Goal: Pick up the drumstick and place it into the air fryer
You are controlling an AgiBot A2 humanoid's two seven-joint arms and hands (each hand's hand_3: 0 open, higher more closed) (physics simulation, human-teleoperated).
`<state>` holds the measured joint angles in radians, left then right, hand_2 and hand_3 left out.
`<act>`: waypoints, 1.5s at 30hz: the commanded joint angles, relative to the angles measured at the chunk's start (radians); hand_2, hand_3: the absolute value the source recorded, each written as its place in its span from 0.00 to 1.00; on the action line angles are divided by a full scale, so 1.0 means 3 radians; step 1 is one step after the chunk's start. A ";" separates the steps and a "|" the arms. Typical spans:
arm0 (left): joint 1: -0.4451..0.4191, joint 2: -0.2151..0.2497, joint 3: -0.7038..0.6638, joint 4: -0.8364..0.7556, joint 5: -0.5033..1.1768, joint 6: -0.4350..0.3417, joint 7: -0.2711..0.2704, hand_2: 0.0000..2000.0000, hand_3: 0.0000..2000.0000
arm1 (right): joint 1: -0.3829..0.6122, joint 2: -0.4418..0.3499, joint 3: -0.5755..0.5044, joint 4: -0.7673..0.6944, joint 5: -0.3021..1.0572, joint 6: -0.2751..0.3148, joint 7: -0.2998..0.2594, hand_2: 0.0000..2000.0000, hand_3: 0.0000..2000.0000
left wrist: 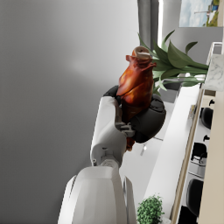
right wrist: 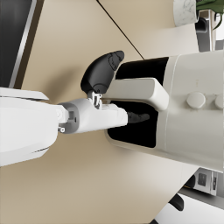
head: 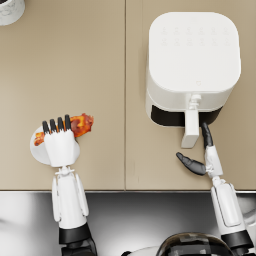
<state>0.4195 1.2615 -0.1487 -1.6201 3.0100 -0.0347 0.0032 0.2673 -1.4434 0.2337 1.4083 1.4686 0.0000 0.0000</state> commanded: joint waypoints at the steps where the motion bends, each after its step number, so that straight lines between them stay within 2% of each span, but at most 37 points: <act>1: 0.0018 0.0001 0.0025 -0.0166 0.0000 -0.0005 0.0000 1.00 1.00 | 0.0172 -0.0071 0.0143 -0.0277 0.0000 0.0000 0.0000 0.00 0.00; 6: -0.0054 0.0019 0.0057 -0.0273 0.0000 -0.0032 0.0000 1.00 1.00 | 0.0324 -0.0158 0.0258 -0.0636 0.0000 -0.0004 0.0000 0.00 0.00; 10: -0.0080 0.0028 0.0087 -0.0324 0.0000 -0.0049 0.0001 1.00 1.00 | 0.0384 -0.0175 0.0305 -0.0645 0.0005 -0.0103 0.0003 0.00 0.00; 11: -0.0093 0.0031 0.0104 -0.0349 0.0000 -0.0051 0.0001 1.00 1.00 | 0.0367 -0.0160 0.0287 -0.0585 0.0006 -0.0103 0.0003 0.68 0.16; 12: -0.0105 0.0034 0.0109 -0.0370 0.0000 -0.0053 0.0001 1.00 1.00 | 0.0371 -0.0156 0.0286 -0.0550 0.0007 -0.0158 0.0001 1.00 0.33; 16: -0.0119 0.0043 0.0135 -0.0352 -0.0001 -0.0058 0.0000 1.00 1.00 | 0.0305 -0.0118 0.0341 -0.0343 0.0007 -0.0418 -0.0006 1.00 0.98; 17: -0.0100 0.0042 0.0164 -0.0348 -0.0143 -0.0056 0.0001 1.00 1.00 | 0.0258 -0.0102 0.0346 -0.0251 0.0006 -0.0400 -0.0007 1.00 1.00; 18: -0.0092 0.0045 0.0185 -0.0360 -0.0289 -0.0056 0.0001 1.00 1.00 | 0.0216 -0.0074 0.0365 -0.0160 0.0008 -0.0263 -0.0006 1.00 1.00; 19: -0.0093 0.0048 0.0207 -0.0369 -0.0435 -0.0055 0.0001 1.00 1.00 | 0.0178 -0.0044 0.0401 -0.0085 0.0007 -0.0214 -0.0009 1.00 1.00; 30: 0.0001 0.0115 0.0677 -0.0644 -0.1995 -0.0020 0.0011 1.00 1.00 | -0.0357 0.0400 0.0659 0.0882 0.0012 -0.0057 -0.0020 1.00 1.00; 39: 0.0241 0.0275 0.1070 -0.0716 -0.2246 -0.0010 0.0012 1.00 1.00 | -0.0650 0.0746 0.0968 0.1500 0.0014 -0.0237 -0.0023 1.00 1.00; 45: 0.0521 0.0498 0.1386 -0.0620 -0.2257 -0.0010 0.0012 1.00 1.00 | -0.0790 0.0992 0.1206 0.1814 0.0014 -0.0285 -0.0032 1.00 1.00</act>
<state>0.5249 1.3816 0.2263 -1.8126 2.3327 -0.0383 0.0069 0.0196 -1.1258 0.4737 1.7905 1.4730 -0.0782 -0.0088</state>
